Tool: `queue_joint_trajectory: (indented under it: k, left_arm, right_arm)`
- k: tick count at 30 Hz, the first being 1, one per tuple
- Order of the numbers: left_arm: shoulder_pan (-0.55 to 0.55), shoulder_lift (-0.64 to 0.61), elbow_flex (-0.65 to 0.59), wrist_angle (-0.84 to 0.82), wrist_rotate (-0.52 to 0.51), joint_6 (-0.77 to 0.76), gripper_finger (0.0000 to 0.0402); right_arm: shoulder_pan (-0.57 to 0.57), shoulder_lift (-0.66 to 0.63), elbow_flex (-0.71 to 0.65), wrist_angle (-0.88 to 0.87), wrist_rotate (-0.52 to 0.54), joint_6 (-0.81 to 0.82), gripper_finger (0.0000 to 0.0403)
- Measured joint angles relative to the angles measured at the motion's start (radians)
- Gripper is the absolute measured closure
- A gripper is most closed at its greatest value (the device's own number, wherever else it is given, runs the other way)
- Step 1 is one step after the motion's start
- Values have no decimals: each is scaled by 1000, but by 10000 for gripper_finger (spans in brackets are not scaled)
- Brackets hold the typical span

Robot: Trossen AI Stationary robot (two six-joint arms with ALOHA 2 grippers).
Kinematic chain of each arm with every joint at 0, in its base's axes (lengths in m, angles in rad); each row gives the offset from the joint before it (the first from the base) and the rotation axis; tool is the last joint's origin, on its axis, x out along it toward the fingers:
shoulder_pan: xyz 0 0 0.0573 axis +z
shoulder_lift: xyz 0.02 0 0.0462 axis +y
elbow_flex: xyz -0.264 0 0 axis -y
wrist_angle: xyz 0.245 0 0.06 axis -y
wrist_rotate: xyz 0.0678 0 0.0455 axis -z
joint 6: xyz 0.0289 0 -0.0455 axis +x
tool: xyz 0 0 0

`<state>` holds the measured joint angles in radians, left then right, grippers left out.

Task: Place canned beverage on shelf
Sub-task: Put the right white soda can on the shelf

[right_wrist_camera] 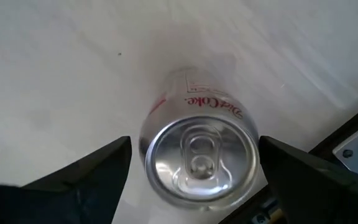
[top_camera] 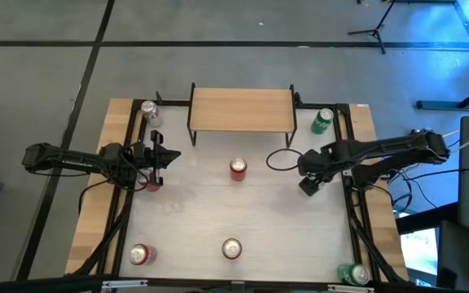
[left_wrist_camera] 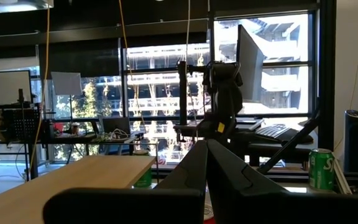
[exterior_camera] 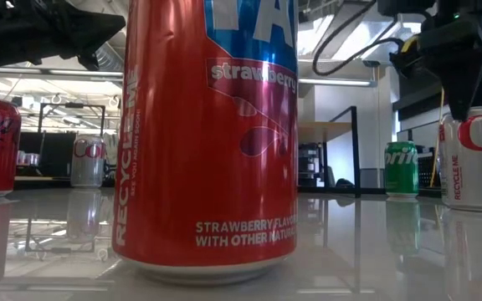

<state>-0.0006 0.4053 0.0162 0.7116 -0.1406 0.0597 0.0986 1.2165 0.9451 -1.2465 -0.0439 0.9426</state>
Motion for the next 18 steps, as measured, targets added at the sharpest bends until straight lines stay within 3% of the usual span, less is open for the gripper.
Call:
queue_joint_trajectory:
  k: [10,18]
  left_arm:
    - [0,0,0,0,0,0,399]
    - [0,0,0,0,0,0,399]
  right_arm:
    - [0,118,0,-1,-11,-7,56]
    - [0,129,2,-5,-28,-16,114]
